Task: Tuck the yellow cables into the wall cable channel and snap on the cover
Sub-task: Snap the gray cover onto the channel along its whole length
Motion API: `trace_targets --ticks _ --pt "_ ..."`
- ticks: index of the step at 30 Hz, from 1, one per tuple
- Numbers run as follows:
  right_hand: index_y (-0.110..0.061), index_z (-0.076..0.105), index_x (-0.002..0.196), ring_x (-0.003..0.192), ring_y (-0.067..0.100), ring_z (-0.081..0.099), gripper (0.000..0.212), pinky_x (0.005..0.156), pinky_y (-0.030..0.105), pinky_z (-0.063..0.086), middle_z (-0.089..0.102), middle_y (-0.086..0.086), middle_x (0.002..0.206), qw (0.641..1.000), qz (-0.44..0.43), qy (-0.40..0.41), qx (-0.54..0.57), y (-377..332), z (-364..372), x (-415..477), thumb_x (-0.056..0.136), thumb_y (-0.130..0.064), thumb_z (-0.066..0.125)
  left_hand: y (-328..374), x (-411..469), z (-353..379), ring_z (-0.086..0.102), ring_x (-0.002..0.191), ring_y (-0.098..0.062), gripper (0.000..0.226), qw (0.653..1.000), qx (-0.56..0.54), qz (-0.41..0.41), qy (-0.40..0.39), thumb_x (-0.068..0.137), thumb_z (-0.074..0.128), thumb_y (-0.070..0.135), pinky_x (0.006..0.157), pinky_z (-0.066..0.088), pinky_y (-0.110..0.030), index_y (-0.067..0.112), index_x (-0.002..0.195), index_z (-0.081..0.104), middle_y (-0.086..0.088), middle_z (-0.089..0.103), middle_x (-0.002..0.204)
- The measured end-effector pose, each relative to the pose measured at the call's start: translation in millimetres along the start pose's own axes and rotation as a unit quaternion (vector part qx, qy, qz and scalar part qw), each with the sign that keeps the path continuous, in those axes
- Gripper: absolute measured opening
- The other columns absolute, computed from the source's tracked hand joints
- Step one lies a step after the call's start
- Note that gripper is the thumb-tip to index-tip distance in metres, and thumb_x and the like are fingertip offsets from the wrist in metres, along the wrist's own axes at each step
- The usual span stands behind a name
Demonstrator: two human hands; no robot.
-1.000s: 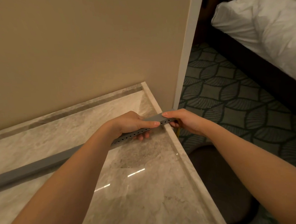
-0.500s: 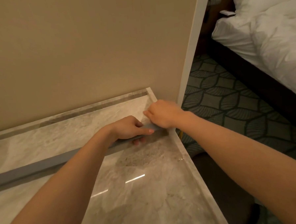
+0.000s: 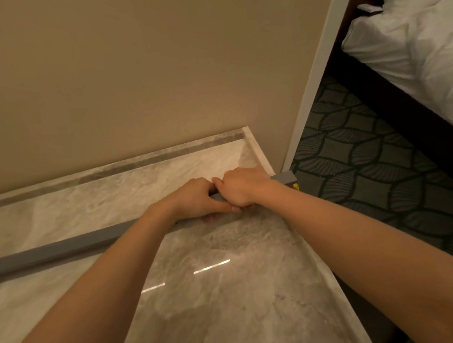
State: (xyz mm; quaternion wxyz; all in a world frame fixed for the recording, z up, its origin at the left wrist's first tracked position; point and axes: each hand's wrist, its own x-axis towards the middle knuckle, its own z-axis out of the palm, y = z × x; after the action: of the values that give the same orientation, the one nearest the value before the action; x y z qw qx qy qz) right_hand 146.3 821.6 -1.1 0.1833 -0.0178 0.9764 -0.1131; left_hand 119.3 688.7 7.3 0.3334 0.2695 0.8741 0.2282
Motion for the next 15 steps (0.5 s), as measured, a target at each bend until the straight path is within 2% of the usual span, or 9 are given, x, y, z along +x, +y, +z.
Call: trace_targets --ticks 2,4,6,10,12,15 --pt "-0.012 0.055 0.068 0.056 0.020 0.060 0.054 0.063 0.032 0.045 0.062 0.004 0.061 0.999 0.008 -0.018 0.028 2.0 -1.6 0.3 0.098 -0.036 0.018 -3.1 -7.2 13.8 0.056 0.059 -0.004 0.038 0.989 0.055 0.040 0.130 0.064 0.071 0.058 0.052 0.037 -0.019 0.024 0.079 0.065 0.012 0.060 0.065" --pt "-0.013 0.061 0.062 0.049 0.019 0.063 0.057 0.059 0.030 0.044 0.065 0.003 0.054 0.998 0.019 -0.042 0.045 3.3 -3.1 0.3 0.095 -0.036 0.021 -7.0 -15.1 27.9 0.050 0.063 -0.009 0.040 0.955 0.145 0.080 0.246 0.069 0.066 0.058 0.053 0.034 -0.023 0.022 0.085 0.063 0.009 0.056 0.071" --pt "-0.013 0.061 0.063 0.050 0.019 0.063 0.052 0.059 0.030 0.044 0.065 0.004 0.054 0.997 0.024 -0.053 0.050 2.4 -3.4 0.9 0.094 -0.034 0.025 -11.7 -19.8 38.9 0.049 0.069 -0.013 0.038 0.924 0.207 0.104 0.303 0.077 0.062 0.054 0.055 0.034 -0.026 0.017 0.089 0.061 0.002 0.059 0.078" --pt "-0.017 0.045 0.063 0.070 0.021 0.052 0.036 0.062 0.033 0.036 0.049 0.001 0.067 1.000 0.021 -0.017 0.005 -2.1 -3.1 1.9 0.094 -0.028 0.031 -17.1 -18.4 46.1 0.055 0.073 -0.023 0.043 0.900 0.246 0.143 0.331 0.085 0.056 0.048 0.057 0.036 -0.031 0.007 0.092 0.059 -0.009 0.061 0.082" --pt "-0.018 0.042 0.062 0.071 0.021 0.048 0.033 0.058 0.032 0.031 0.045 0.000 0.068 1.000 0.020 0.007 -0.020 -4.3 -0.9 1.3 0.093 -0.025 0.033 -17.6 -17.0 47.0 0.056 0.073 -0.025 0.042 0.895 0.257 0.158 0.330 0.087 0.055 0.046 0.057 0.036 -0.032 0.004 0.091 0.059 -0.011 0.062 0.081" --pt "-0.016 0.043 0.062 0.069 0.022 0.048 0.029 0.053 0.031 0.029 0.050 0.003 0.075 0.998 0.002 0.039 -0.052 -5.3 3.6 -3.1 0.089 -0.022 0.037 -20.1 -16.0 46.0 0.055 0.074 -0.023 0.040 0.901 0.239 0.166 0.322 0.085 0.058 0.046 0.056 0.035 -0.030 0.006 0.091 0.059 -0.008 0.061 0.081"
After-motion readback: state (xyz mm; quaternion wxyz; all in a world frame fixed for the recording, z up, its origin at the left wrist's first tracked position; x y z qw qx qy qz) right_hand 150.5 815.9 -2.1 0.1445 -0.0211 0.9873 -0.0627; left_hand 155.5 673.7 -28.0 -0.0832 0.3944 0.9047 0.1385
